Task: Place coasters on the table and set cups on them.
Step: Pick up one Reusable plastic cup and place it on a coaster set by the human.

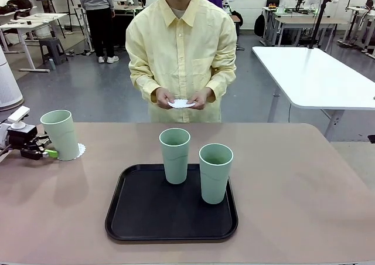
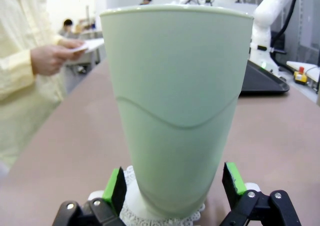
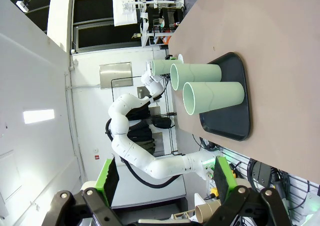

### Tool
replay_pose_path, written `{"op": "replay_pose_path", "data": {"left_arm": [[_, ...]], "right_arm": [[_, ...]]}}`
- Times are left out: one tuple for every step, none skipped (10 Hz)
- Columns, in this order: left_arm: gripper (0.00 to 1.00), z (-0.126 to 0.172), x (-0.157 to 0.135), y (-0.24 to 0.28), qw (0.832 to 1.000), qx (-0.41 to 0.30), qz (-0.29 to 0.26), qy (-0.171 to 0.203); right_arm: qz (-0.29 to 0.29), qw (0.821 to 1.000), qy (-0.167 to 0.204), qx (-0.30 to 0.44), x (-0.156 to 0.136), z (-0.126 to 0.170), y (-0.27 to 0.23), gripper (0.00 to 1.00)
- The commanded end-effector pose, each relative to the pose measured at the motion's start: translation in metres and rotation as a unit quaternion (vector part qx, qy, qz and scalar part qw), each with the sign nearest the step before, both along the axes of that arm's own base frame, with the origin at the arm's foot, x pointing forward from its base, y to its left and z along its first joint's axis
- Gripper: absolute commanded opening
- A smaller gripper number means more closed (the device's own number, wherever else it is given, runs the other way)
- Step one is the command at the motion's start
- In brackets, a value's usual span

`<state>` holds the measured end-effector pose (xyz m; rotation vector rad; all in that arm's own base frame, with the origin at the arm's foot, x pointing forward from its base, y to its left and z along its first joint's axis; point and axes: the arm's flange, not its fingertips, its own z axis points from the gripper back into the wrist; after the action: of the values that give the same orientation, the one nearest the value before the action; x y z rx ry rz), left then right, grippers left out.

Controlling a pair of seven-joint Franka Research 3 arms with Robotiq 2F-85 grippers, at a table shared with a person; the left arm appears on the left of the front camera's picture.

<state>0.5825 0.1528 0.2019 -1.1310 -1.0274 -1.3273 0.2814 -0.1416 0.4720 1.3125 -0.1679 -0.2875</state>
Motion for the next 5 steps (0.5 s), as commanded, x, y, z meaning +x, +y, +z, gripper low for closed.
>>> {"op": "replay_pose_path", "data": {"left_arm": [[1.00, 0.014, -0.002, 0.005, 1.000, 0.015, -0.003, 0.006], [1.00, 0.018, -0.003, 0.007, 1.000, 0.018, 0.001, 0.005], [1.00, 0.021, -0.002, 0.009, 1.000, 0.021, 0.004, 0.005], [1.00, 0.025, -0.003, 0.011, 1.000, 0.025, 0.007, 0.003], [1.00, 0.028, -0.004, 0.013, 0.999, 0.031, 0.010, 0.004]], "right_arm": [[0.000, 1.000, -0.003, 0.003, 0.000, 0.001, 0.000, 1.00], [0.000, 1.000, -0.003, 0.003, 0.000, 0.001, 0.000, 1.00], [0.000, 1.000, -0.003, 0.003, 0.000, 0.001, 0.000, 1.00], [0.000, 1.000, -0.003, 0.003, 0.000, 0.001, 0.000, 1.00], [0.000, 1.000, -0.003, 0.003, 0.000, 0.001, 0.000, 1.00]]}}
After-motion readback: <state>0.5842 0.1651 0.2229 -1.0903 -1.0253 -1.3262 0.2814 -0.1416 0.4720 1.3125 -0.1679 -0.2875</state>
